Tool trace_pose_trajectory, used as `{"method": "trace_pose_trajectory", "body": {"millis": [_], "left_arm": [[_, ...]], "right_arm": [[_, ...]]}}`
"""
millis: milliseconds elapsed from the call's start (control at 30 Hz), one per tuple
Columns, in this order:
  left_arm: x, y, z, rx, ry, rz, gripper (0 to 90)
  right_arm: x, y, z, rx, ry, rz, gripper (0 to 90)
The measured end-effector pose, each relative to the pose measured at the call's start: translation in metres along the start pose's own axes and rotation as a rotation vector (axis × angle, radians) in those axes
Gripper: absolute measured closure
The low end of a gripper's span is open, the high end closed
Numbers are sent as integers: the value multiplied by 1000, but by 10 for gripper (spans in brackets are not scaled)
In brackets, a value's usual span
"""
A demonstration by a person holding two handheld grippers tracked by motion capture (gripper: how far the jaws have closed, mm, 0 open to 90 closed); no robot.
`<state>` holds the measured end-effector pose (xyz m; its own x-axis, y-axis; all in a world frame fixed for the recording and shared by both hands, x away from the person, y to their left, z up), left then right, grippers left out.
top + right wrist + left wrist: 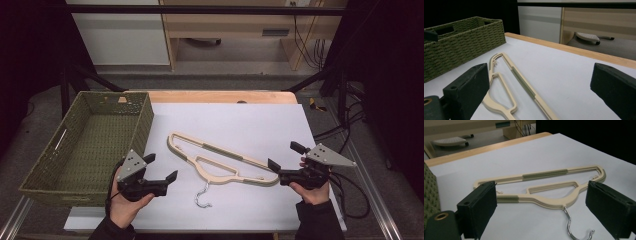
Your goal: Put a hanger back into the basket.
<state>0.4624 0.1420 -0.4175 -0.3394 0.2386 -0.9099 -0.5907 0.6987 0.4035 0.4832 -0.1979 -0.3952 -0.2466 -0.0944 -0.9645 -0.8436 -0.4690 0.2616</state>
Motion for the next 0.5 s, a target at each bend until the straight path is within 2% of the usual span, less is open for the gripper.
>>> {"method": "trace_pose_trajectory", "body": {"millis": [500], "left_arm": [[29, -46, -22, 37, 20, 127, 170]], "right_arm": [[2, -4, 6, -13, 15, 15, 28]]}}
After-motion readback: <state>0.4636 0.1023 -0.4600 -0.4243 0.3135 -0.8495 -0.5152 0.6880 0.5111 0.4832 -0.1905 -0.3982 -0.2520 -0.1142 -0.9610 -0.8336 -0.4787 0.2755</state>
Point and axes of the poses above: each handheld gripper's, and its own axes: y roughly backward along the jaws, x roughly out of its underside, z roughly to its left, the point moved 9 cm from there along -y, roughly forward along the jaws, and after that the axes turned 8 degrees about x, right-handed, at the moved point
